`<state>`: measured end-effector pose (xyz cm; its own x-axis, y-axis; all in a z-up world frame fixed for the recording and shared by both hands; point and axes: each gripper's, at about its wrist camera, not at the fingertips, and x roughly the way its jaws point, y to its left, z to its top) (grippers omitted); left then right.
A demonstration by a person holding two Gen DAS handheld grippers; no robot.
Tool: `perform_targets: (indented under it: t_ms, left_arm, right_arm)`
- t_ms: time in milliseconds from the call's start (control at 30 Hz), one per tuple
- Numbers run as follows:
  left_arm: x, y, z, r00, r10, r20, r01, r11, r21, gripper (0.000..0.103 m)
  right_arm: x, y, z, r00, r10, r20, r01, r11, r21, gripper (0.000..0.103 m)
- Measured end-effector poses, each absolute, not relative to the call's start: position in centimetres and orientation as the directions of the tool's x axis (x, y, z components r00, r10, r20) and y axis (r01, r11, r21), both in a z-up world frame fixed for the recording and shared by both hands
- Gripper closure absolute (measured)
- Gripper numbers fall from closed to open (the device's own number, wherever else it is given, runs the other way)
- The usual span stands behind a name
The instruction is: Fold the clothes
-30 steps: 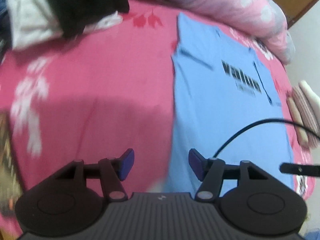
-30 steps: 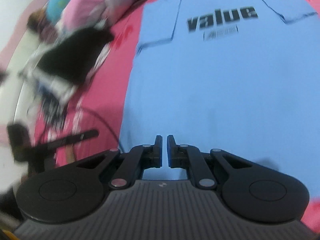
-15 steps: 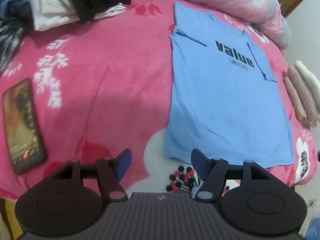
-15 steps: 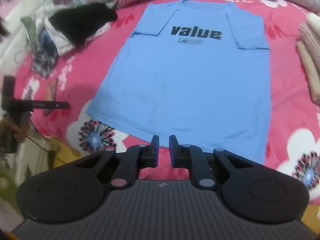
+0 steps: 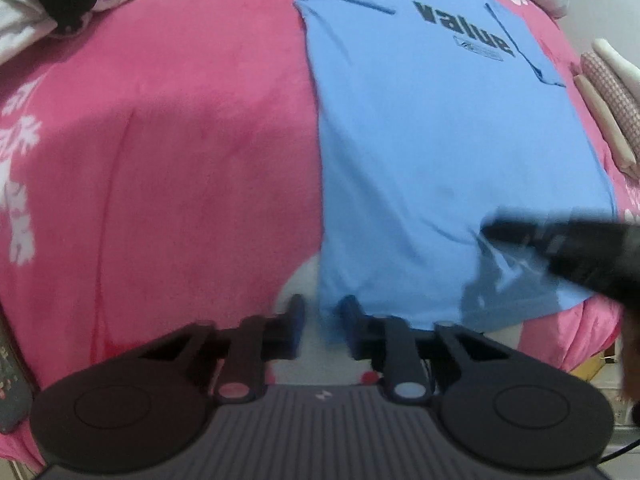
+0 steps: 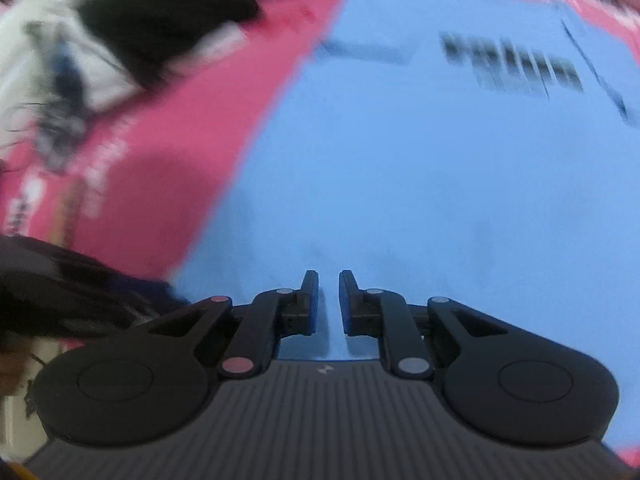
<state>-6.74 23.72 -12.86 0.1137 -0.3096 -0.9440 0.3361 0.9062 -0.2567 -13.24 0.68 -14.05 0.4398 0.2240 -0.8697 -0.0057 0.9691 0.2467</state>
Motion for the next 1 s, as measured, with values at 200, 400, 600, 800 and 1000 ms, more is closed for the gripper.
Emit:
perform_targets:
  t_ms: [200,400,600,800,1000]
  left_arm:
    - [-6.1,26.6,-13.2,0.048,-0.418,-0.907,0.192,0.895,-0.402,0.099]
    - [-5.9,29.0,-13.8,0.019,-0.468,-0.884,0.093,0.881,-0.464,0.100]
    - [-5.6,29.3,-14.0,0.023,-0.451,-0.892,0.125,0.887,-0.444,0.099]
    - [-6.0,28.6,-13.7,0.045,-0.417,-0.908,0.148,0.902,-0.407,0.099]
    - [-6.3,27.3,-13.3,0.070,-0.344,-0.936,0.156,0.931,-0.330,0.099]
  right_arm:
    - [-16.4,2.3,-14.3,0.379,0.275,-0.883,0.003,0.954,0.299,0.092]
    - [-13.1,3.8,-14.1,0.444,0.305,-0.843,-0.062,0.949,0.310,0.092]
    - [-15.2,8.7,-14.9,0.349,0.402,-0.847,-0.303,0.903,0.304,0.092]
    - [-16.1,6.8,-12.5,0.435,0.345,-0.832,-0.310,0.925,0.221,0.093]
    - [-17.3,-0.2,-15.3,0.422,0.201,-0.884,-0.118,0.979,0.166,0.092]
